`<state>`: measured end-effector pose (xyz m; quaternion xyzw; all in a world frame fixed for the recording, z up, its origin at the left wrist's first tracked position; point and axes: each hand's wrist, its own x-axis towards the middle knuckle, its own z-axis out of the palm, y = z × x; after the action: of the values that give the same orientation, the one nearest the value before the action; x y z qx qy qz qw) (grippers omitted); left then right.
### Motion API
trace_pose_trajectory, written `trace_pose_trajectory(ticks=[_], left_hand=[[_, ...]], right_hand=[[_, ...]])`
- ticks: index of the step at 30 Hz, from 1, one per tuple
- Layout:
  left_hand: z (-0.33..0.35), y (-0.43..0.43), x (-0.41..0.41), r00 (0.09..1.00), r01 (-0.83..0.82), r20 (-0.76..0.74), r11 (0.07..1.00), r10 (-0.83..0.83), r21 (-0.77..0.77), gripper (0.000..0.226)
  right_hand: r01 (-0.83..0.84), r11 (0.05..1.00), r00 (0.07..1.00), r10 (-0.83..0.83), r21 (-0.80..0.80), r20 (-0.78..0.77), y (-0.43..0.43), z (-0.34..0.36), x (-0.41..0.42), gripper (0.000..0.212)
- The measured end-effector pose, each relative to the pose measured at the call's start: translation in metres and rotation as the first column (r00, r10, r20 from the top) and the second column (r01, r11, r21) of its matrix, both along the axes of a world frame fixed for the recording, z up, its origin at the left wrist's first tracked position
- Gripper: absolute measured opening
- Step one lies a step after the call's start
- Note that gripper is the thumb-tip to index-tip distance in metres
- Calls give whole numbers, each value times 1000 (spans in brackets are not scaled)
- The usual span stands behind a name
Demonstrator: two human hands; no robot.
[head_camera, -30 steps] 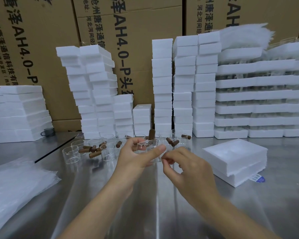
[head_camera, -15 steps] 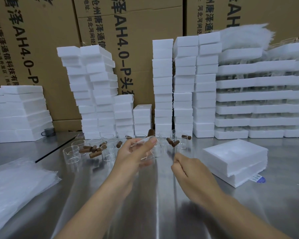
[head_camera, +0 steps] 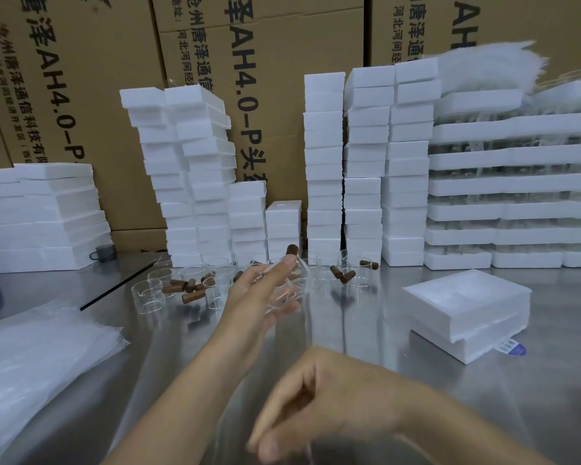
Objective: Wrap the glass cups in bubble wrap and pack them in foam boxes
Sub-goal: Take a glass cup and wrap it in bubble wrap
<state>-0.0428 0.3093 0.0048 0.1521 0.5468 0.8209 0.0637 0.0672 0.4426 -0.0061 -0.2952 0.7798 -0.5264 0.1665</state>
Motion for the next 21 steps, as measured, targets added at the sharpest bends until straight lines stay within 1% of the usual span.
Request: trace_pose_trajectory(ticks=[2, 3, 4, 6, 8, 9, 11, 13, 15, 17, 18, 19, 21], left_hand=[[0, -1, 0, 1000, 1, -5, 1000, -1, 0, 61], [0, -1, -1, 1000, 5, -4, 1000, -5, 4, 63], [0, -1, -2, 1000, 6, 2, 1000, -6, 9, 65], [0, -2, -3, 1000, 5, 8, 1000, -6, 18, 71], [1, -2, -2, 1000, 10, 5, 1000, -10, 28, 72], [2, -2, -1, 1000, 9, -5, 1000, -9, 21, 70], [2, -1, 1, 1000, 17, -24, 1000, -17, 6, 68], [4, 0, 3, 998, 20, -51, 1000, -21, -3, 69], [3, 2, 4, 987, -57, -157, 995, 43, -84, 69], [0, 5, 5, 940, -145, -331, 974, 80, -174, 62], [-3, 6, 6, 907, -155, -419, 965, 54, -212, 62], [-6, 8, 7, 855, -178, -518, 947, 15, -267, 64], [-13, 11, 9, 688, -296, -722, 876, -81, -380, 67]], right_hand=[[-148, 988, 986, 150, -30, 66, -5, 1, 3, 36], [-167, 984, 981, 172, -53, 88, -6, 3, 5, 35], [-125, 990, 989, 130, -69, 71, -7, 4, 5, 27], [40, 993, 999, -40, -108, 0, -5, 6, 3, 16], [185, 969, 982, -188, -161, -4, 0, 3, -2, 9], [259, 949, 965, -261, -179, 11, 2, 2, -3, 8], [421, 886, 906, -419, -193, 50, 7, 1, -7, 33], [562, 793, 827, -546, -235, 132, 12, 0, -11, 45], [681, 673, 732, -612, -288, 299, 17, 0, -17, 59], [736, 596, 671, -581, -322, 460, 21, 1, -20, 76], [740, 578, 665, -546, -345, 510, 23, 1, -21, 81], [740, 557, 663, -510, -378, 548, 24, 2, -21, 82], [739, 508, 665, -451, -442, 595, 26, 1, -21, 74]])
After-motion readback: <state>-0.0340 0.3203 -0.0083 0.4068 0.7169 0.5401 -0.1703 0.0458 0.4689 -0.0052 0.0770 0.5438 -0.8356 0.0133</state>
